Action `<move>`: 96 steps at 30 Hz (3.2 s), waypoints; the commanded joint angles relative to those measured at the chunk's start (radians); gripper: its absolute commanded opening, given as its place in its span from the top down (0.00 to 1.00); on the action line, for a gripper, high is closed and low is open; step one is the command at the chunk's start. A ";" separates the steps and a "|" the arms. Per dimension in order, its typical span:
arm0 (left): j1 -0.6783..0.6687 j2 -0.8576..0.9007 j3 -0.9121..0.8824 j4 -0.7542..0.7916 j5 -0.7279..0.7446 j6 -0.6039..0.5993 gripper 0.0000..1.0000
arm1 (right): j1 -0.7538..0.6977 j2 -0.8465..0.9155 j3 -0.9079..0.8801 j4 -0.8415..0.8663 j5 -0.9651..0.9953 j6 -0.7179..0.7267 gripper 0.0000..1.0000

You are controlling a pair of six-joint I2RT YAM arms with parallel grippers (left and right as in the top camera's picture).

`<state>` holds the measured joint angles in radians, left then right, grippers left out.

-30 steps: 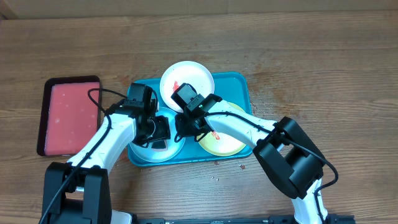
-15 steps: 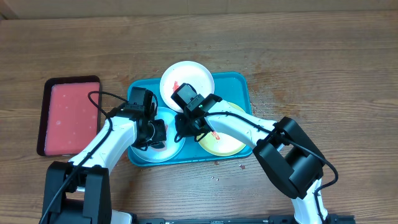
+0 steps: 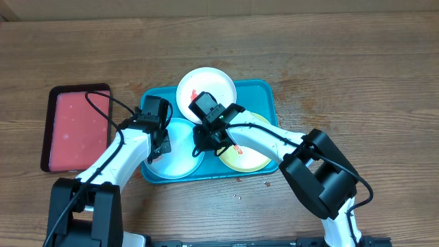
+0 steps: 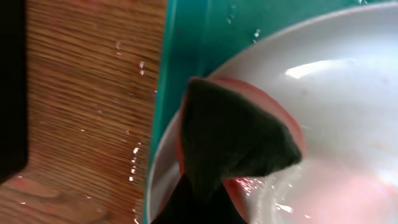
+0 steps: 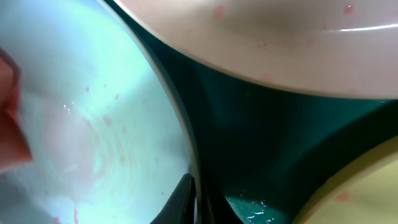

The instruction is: Clean dirty plates on tray and stack at the side

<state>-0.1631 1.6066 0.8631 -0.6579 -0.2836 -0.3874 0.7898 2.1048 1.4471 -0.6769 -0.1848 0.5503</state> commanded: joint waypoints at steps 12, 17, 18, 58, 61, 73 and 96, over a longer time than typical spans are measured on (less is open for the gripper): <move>0.003 0.099 0.052 0.113 0.455 -0.002 0.96 | 0.006 0.000 -0.021 -0.006 0.027 0.000 0.94; 0.008 0.172 0.052 0.082 0.279 -0.015 0.96 | 0.006 0.000 -0.021 -0.008 0.027 0.000 0.95; 0.011 0.177 0.052 0.066 0.229 -0.028 0.96 | 0.006 0.000 -0.021 -0.009 0.027 0.000 0.95; 0.025 0.243 0.108 0.037 0.857 0.245 0.96 | 0.006 0.000 -0.021 -0.004 0.027 0.000 0.94; 0.029 0.243 0.108 0.031 0.846 0.256 0.96 | 0.006 0.000 -0.021 -0.005 0.027 0.000 0.94; 0.179 0.206 0.202 -0.131 0.559 0.151 0.96 | 0.006 0.000 -0.021 -0.008 0.027 0.000 0.96; 0.660 -0.254 0.286 -0.183 0.457 0.023 0.96 | 0.064 -0.047 0.358 -0.196 0.467 -0.315 0.96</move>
<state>0.4423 1.3659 1.1374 -0.8417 0.1871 -0.3401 0.8291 2.1010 1.7039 -0.8501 0.0586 0.3313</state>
